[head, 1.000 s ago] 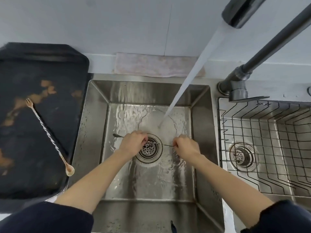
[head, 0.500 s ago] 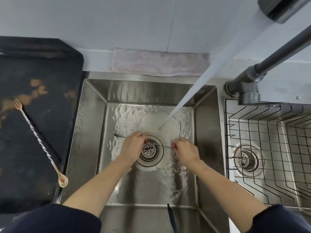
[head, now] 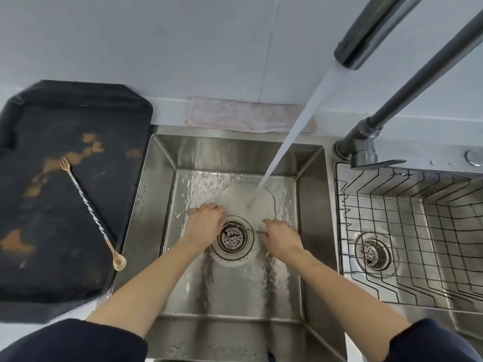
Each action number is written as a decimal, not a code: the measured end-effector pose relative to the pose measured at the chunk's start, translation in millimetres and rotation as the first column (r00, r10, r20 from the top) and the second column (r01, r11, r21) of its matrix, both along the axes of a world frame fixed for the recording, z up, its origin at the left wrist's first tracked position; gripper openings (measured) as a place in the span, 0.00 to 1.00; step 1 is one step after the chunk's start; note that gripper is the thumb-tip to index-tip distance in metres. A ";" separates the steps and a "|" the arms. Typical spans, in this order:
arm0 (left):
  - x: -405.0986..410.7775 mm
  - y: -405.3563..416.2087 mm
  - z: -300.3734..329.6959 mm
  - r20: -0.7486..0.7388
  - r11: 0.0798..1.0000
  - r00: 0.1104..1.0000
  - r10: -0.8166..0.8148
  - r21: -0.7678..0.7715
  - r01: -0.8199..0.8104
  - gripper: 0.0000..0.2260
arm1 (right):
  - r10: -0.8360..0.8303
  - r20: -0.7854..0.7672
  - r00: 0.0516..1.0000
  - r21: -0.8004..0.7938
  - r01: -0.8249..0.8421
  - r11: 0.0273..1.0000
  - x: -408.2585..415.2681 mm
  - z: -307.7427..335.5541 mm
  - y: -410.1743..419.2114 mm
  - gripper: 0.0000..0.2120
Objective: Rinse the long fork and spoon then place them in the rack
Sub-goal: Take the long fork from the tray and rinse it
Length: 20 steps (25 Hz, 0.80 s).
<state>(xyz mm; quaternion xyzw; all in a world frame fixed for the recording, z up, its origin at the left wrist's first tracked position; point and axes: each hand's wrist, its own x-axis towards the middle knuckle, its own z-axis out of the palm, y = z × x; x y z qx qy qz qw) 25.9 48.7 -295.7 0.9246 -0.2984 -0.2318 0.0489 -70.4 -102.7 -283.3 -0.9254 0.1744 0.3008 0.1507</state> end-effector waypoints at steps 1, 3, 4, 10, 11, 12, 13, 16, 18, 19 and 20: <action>0.8 2.9 8.4 0.002 1.000 1.000 -0.001 0.010 0.001 0.13 | 0.006 -0.001 1.000 0.011 -0.006 1.000 -1.5 6.1 5.0 0.19; 3.8 9.5 28.7 0.020 1.000 1.000 0.017 0.013 -0.017 0.14 | 0.002 0.011 1.000 0.027 -0.002 1.000 -4.3 20.8 14.9 0.20; 4.8 14.4 40.3 0.038 0.999 0.999 0.034 -0.002 -0.034 0.14 | -0.003 0.031 1.000 0.033 0.002 0.999 -5.1 29.9 20.6 0.20; 7.3 55.0 102.0 0.185 0.968 0.964 0.193 -0.199 -0.155 0.13 | -0.004 0.209 0.978 0.149 -0.028 0.989 2.2 81.6 68.6 0.18; 9.0 65.8 110.8 0.206 0.953 0.950 0.235 -0.241 -0.184 0.13 | 0.003 0.235 0.972 0.173 -0.045 0.984 4.8 88.4 78.9 0.18; 11.5 78.1 118.2 0.216 0.936 0.936 0.279 -0.278 -0.215 0.13 | 0.011 0.261 0.965 0.197 -0.064 0.978 8.0 94.9 89.7 0.17; 14.4 91.0 123.3 0.209 0.917 0.923 0.324 -0.309 -0.252 0.12 | 0.013 0.284 0.959 0.222 -0.078 0.972 11.4 100.7 100.4 0.17; 22.5 129.5 129.4 0.099 0.842 0.874 0.476 -0.339 -0.421 0.11 | -0.020 0.330 0.944 0.294 -0.083 0.952 21.6 113.5 135.0 0.15; 24.2 147.9 127.7 0.028 0.801 0.831 0.556 -0.284 -0.527 0.11 | -0.033 0.337 0.941 0.330 -0.085 0.940 26.5 116.5 156.3 0.15; 24.3 156.2 125.9 0.002 0.785 0.810 0.586 -0.247 -0.567 0.12 | -0.033 0.339 0.940 0.337 -0.089 0.937 28.8 116.7 166.8 0.15; 24.7 163.5 123.5 -0.018 0.771 0.790 0.613 -0.209 -0.602 0.12 | -0.029 0.344 0.938 0.337 -0.095 0.937 31.4 116.7 175.9 0.15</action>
